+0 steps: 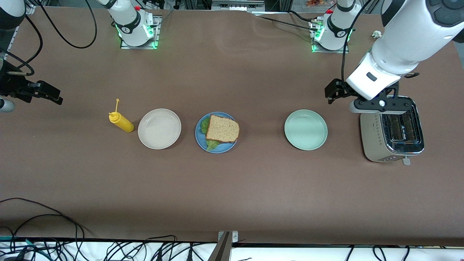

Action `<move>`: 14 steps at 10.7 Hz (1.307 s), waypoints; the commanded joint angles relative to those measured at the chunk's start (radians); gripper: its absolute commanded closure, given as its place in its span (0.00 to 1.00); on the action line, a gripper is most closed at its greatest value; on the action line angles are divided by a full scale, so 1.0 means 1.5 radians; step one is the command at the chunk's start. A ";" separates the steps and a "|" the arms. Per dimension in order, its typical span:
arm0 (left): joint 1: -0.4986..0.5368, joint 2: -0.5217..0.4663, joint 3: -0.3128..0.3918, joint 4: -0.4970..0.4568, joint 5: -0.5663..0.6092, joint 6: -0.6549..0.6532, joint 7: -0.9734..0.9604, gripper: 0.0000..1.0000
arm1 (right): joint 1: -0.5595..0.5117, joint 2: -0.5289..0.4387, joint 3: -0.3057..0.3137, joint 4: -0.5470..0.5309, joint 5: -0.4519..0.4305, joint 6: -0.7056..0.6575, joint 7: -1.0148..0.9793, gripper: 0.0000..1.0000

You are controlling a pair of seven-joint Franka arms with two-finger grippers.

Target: Make sandwich in blue plate with both arms

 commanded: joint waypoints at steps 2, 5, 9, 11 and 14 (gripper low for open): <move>0.000 -0.034 0.064 -0.021 0.020 -0.020 0.130 0.00 | -0.001 0.000 -0.003 0.015 0.010 -0.008 -0.013 0.00; 0.006 -0.034 0.117 -0.026 0.014 -0.020 0.195 0.00 | -0.001 0.001 -0.002 0.015 0.010 -0.005 -0.013 0.00; 0.034 -0.057 0.122 -0.068 0.006 -0.017 0.232 0.00 | 0.001 -0.001 0.001 0.018 0.006 -0.003 -0.013 0.00; 0.034 -0.095 0.128 -0.127 0.006 -0.003 0.232 0.00 | 0.001 -0.001 0.001 0.019 0.005 -0.003 -0.014 0.00; 0.034 -0.143 0.138 -0.207 0.005 0.063 0.251 0.00 | 0.001 -0.001 -0.001 0.020 0.005 -0.007 -0.014 0.00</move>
